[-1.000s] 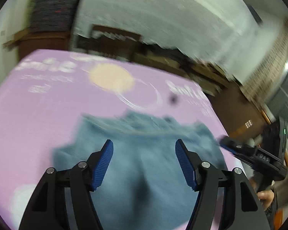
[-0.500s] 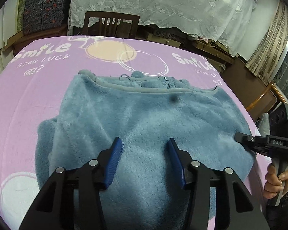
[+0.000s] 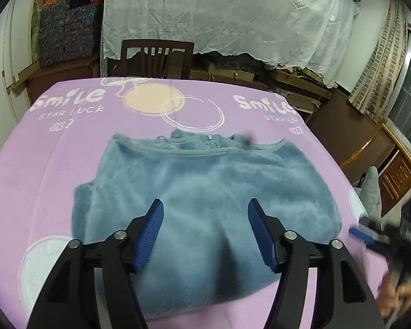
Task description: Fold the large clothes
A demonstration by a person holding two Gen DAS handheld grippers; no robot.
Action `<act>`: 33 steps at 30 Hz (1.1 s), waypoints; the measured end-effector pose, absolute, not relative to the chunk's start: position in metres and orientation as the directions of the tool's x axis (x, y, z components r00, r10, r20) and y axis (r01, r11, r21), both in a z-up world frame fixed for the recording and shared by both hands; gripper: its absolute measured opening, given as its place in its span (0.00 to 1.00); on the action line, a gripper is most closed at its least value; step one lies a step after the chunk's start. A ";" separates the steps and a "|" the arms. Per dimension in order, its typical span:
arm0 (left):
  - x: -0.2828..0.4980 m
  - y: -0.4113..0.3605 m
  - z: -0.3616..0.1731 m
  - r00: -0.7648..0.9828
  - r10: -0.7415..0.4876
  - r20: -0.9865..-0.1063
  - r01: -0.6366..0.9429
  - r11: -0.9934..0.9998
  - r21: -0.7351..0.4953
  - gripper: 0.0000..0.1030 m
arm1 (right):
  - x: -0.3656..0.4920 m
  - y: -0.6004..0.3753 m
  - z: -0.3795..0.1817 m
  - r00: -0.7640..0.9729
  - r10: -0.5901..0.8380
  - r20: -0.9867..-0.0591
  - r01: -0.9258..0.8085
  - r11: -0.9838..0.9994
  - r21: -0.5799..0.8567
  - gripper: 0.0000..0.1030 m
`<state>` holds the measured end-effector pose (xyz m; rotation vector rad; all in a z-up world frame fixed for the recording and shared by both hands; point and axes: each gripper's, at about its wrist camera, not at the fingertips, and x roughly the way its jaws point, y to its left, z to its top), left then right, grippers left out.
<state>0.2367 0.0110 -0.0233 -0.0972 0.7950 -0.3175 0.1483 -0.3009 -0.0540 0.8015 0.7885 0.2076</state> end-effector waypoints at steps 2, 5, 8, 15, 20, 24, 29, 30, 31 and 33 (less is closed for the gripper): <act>0.248 0.006 -0.035 0.635 -0.319 -0.704 0.230 0.947 -0.222 0.63 | 0.142 -0.283 -0.059 0.678 0.493 -0.546 0.124 0.655 0.746 0.62; 0.266 0.006 -0.060 0.585 -0.328 -0.742 0.207 0.945 -0.254 0.63 | 0.137 -0.268 -0.068 0.657 0.526 -0.540 0.151 0.610 0.778 0.63; 0.265 0.008 -0.073 0.597 -0.364 -0.715 0.241 0.932 -0.272 0.66 | 0.138 -0.256 -0.076 0.661 0.504 -0.557 0.216 0.583 0.783 0.68; 0.260 0.003 -0.077 0.609 -0.375 -0.699 0.268 0.927 -0.263 0.75 | 0.162 -0.234 -0.088 0.726 0.372 -0.579 0.345 0.531 0.774 0.71; 0.255 -0.006 -0.079 0.623 -0.332 -0.709 0.270 0.941 -0.204 0.76 | 0.186 -0.236 -0.086 0.790 0.210 -0.576 0.404 0.529 0.747 0.73; 0.254 -0.010 -0.080 0.628 -0.311 -0.713 0.271 0.947 -0.174 0.77 | 0.196 -0.230 -0.085 0.806 0.132 -0.577 0.412 0.575 0.707 0.72; 0.253 -0.016 -0.080 0.633 -0.284 -0.720 0.271 0.953 -0.137 0.78 | 0.202 -0.223 -0.091 0.803 0.135 -0.580 0.389 0.620 0.682 0.41; 0.254 -0.013 -0.077 0.623 -0.295 -0.724 0.273 0.950 -0.152 0.78 | 0.203 -0.227 -0.093 0.805 0.157 -0.572 0.381 0.602 0.701 0.35; 0.255 -0.010 -0.074 0.614 -0.306 -0.727 0.273 0.947 -0.168 0.77 | 0.205 -0.227 -0.093 0.806 0.161 -0.570 0.380 0.597 0.706 0.34; 0.259 0.003 -0.064 0.585 -0.350 -0.731 0.267 0.935 -0.233 0.77 | 0.207 -0.223 -0.087 0.804 0.156 -0.574 0.365 0.632 0.684 0.30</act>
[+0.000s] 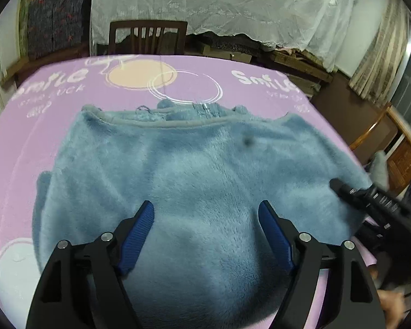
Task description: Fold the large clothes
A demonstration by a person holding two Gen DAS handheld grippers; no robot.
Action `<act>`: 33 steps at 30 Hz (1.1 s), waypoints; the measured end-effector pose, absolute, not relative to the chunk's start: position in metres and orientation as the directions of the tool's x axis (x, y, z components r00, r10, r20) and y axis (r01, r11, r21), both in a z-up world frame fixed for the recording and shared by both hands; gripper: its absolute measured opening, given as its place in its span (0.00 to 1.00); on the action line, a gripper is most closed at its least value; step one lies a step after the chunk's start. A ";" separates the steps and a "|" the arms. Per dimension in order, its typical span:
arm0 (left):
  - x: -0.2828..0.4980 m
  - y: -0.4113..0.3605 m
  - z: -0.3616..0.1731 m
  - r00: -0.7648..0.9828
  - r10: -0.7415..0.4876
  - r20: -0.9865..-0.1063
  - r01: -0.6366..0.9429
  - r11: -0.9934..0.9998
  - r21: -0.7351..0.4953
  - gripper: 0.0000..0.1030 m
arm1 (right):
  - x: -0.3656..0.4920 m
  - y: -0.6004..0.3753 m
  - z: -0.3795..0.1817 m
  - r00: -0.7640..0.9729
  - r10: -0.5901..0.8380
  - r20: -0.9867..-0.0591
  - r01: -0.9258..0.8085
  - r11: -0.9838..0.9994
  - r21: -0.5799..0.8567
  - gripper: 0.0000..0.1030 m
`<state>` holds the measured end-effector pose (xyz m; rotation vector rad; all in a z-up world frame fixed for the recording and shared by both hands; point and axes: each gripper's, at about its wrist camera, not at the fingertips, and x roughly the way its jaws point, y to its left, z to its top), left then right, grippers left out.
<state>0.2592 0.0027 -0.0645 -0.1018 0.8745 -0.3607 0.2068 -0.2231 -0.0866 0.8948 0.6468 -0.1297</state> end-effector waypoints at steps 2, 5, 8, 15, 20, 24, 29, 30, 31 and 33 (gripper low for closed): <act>0.264 0.023 -0.052 0.584 -0.367 -0.724 0.230 0.930 -0.286 0.77 | 0.206 -0.216 -0.074 0.808 0.138 -0.573 0.343 0.681 0.647 0.27; 0.273 0.057 -0.036 0.616 -0.353 -0.704 0.179 0.933 -0.312 0.77 | 0.206 -0.201 -0.049 0.825 0.118 -0.553 0.293 0.747 0.597 0.25; 0.282 0.092 -0.026 0.618 -0.353 -0.702 0.124 0.926 -0.357 0.77 | 0.207 -0.173 -0.021 0.844 0.092 -0.528 0.225 0.833 0.505 0.25; 0.281 0.124 -0.003 0.558 -0.588 -0.585 0.178 0.774 -0.608 0.78 | 0.197 -0.065 0.007 0.876 0.070 -0.477 0.004 0.988 0.152 0.24; 0.271 0.080 0.004 0.473 -0.659 -0.585 0.312 0.746 -0.588 0.88 | 0.181 -0.024 -0.006 0.881 0.070 -0.468 -0.086 0.996 -0.013 0.24; 0.272 0.057 0.001 0.417 -0.696 -0.584 0.349 0.716 -0.605 0.90 | 0.173 -0.016 -0.017 0.879 0.069 -0.472 -0.117 0.990 -0.074 0.24; 0.298 0.031 -0.013 0.363 -0.701 -0.614 0.334 0.713 -0.616 0.94 | 0.169 -0.010 -0.023 0.881 0.069 -0.467 -0.147 0.980 -0.132 0.24; 0.302 0.028 -0.016 0.365 -0.686 -0.630 0.329 0.728 -0.602 0.93 | 0.168 -0.008 -0.025 0.882 0.067 -0.466 -0.153 0.977 -0.148 0.24; 0.307 0.025 -0.020 0.373 -0.679 -0.632 0.328 0.734 -0.595 0.92 | 0.168 -0.007 -0.026 0.882 0.068 -0.466 -0.156 0.976 -0.154 0.24; 0.311 0.026 -0.025 0.381 -0.684 -0.623 0.342 0.730 -0.592 0.66 | 0.166 -0.005 -0.029 0.881 0.069 -0.469 -0.166 0.972 -0.169 0.24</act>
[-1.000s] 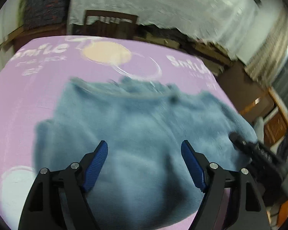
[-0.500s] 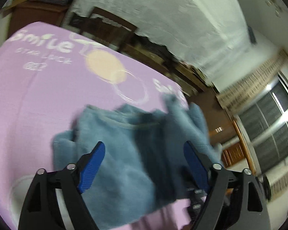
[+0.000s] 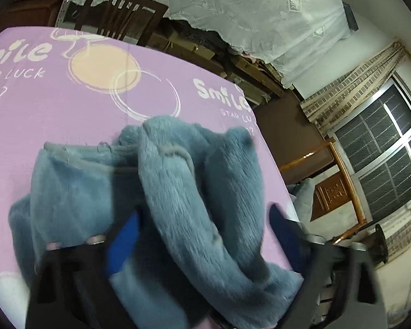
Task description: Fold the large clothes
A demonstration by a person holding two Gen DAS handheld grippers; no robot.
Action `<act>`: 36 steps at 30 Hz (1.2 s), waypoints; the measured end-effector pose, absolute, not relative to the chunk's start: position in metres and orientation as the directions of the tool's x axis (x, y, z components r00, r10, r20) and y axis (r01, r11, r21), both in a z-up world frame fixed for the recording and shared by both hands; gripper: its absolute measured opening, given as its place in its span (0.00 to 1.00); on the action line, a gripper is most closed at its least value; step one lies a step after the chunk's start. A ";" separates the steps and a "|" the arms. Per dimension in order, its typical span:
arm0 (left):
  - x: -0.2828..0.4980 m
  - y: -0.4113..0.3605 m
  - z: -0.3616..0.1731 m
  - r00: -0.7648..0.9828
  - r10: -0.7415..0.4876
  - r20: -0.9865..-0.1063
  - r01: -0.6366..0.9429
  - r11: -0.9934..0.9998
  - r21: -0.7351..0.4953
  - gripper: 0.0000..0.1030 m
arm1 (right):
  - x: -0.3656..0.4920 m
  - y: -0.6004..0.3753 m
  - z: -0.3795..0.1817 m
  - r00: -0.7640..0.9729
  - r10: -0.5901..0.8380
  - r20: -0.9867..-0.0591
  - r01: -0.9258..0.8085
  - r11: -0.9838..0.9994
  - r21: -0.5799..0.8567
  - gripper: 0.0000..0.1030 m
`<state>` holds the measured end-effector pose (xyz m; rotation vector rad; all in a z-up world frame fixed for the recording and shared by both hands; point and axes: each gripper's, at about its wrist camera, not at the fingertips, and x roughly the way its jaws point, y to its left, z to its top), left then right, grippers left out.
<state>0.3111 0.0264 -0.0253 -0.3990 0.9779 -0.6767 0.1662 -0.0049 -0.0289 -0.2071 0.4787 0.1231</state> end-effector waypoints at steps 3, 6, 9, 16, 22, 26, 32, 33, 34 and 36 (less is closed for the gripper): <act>0.316 0.032 -0.037 0.349 -0.730 -0.588 0.351 0.683 -0.640 0.29 | 0.168 -0.006 -0.030 0.875 0.080 -0.478 -0.181 0.969 -0.169 0.27; 0.318 0.040 -0.040 0.356 -0.739 -0.573 0.347 0.673 -0.653 0.23 | 0.168 -0.009 -0.031 0.863 0.109 -0.494 -0.200 0.971 -0.134 0.34; 0.312 0.050 -0.023 0.376 -0.746 -0.549 0.362 0.664 -0.654 0.22 | 0.166 -0.011 -0.023 0.866 0.119 -0.486 -0.196 0.974 -0.111 0.32; 0.284 0.096 0.038 0.528 -0.629 -0.571 0.400 0.777 -0.486 0.22 | 0.162 0.022 0.030 0.872 0.204 -0.446 -0.279 0.954 -0.110 0.27; 0.284 0.154 0.004 0.544 -0.528 -0.652 0.291 0.848 -0.444 0.22 | 0.171 0.086 0.026 0.818 0.276 -0.504 -0.400 0.904 -0.154 0.27; 0.289 0.178 -0.043 0.493 -0.499 -0.713 0.230 0.865 -0.446 0.22 | 0.181 0.116 -0.008 0.738 0.294 -0.608 -0.464 0.875 -0.140 0.27; 0.297 0.203 -0.072 0.471 -0.543 -0.696 0.203 0.834 -0.513 0.30 | 0.179 0.139 -0.038 0.705 0.276 -0.653 -0.508 0.839 -0.194 0.36; 0.297 0.204 -0.074 0.475 -0.536 -0.698 0.205 0.839 -0.505 0.32 | 0.179 0.140 -0.038 0.701 0.281 -0.656 -0.515 0.836 -0.192 0.40; 0.297 0.204 -0.075 0.478 -0.529 -0.701 0.203 0.843 -0.498 0.37 | 0.179 0.142 -0.041 0.697 0.285 -0.658 -0.521 0.832 -0.191 0.42; 0.298 0.207 -0.079 0.483 -0.518 -0.706 0.190 0.849 -0.493 0.44 | 0.175 0.148 -0.046 0.703 0.285 -0.651 -0.527 0.823 -0.210 0.49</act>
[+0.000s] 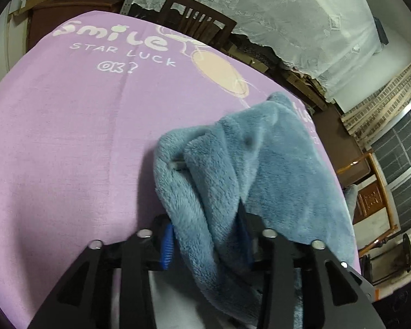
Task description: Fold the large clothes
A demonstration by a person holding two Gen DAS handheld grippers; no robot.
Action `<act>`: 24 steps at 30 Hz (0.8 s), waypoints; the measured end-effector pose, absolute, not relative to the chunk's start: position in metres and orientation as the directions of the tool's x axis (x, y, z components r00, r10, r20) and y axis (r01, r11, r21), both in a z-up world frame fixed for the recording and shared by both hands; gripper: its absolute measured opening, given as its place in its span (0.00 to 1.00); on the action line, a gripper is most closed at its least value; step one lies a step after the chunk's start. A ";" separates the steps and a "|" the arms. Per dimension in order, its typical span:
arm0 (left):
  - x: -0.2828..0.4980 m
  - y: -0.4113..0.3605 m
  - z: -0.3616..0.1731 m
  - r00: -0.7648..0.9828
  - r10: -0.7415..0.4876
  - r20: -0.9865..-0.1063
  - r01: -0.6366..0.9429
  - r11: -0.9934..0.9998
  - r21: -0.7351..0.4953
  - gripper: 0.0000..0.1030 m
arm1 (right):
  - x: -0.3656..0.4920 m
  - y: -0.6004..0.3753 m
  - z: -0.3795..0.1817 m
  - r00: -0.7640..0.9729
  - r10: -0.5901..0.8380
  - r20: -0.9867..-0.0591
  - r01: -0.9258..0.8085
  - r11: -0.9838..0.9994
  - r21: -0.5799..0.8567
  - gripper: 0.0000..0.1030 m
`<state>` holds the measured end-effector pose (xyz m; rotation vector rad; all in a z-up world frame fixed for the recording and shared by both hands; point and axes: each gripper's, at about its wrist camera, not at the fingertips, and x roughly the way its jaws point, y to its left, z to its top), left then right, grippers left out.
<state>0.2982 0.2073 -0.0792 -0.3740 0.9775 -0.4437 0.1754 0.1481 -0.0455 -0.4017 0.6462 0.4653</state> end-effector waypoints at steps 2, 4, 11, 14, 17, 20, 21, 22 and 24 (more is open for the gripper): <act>0.299 0.213 -0.084 0.476 -0.532 -0.700 0.174 0.837 -0.519 0.52 | 0.170 0.152 -0.046 0.702 0.284 -0.653 -0.532 0.818 -0.217 0.52; 0.299 0.216 -0.086 0.475 -0.530 -0.703 0.154 0.836 -0.526 0.60 | 0.168 0.152 -0.048 0.696 0.295 -0.655 -0.538 0.818 -0.203 0.52; 0.293 0.238 -0.070 0.517 -0.472 -0.714 0.094 0.861 -0.500 0.62 | 0.146 0.122 -0.015 0.627 0.419 -0.657 -0.611 0.788 -0.080 0.56; 0.285 0.255 -0.054 0.581 -0.386 -0.716 0.035 0.891 -0.453 0.58 | 0.132 0.095 0.004 0.626 0.462 -0.628 -0.609 0.792 -0.025 0.56; 0.267 0.259 -0.025 0.649 -0.380 -0.659 0.060 0.889 -0.454 0.58 | 0.133 0.062 0.023 0.637 0.492 -0.593 -0.584 0.810 0.045 0.56; 0.257 0.233 -0.001 0.662 -0.438 -0.608 0.150 0.872 -0.465 0.58 | 0.153 0.033 0.038 0.638 0.507 -0.580 -0.539 0.832 0.134 0.53; 0.254 0.220 0.006 0.659 -0.458 -0.597 0.189 0.869 -0.457 0.58 | 0.163 0.026 0.042 0.638 0.507 -0.580 -0.522 0.838 0.159 0.46; 0.252 0.207 0.012 0.653 -0.476 -0.589 0.227 0.865 -0.448 0.58 | 0.179 0.018 0.047 0.631 0.516 -0.579 -0.503 0.841 0.201 0.43; 0.251 0.187 0.016 0.641 -0.503 -0.579 0.275 0.856 -0.439 0.59 | 0.205 0.008 0.052 0.618 0.539 -0.572 -0.477 0.836 0.273 0.36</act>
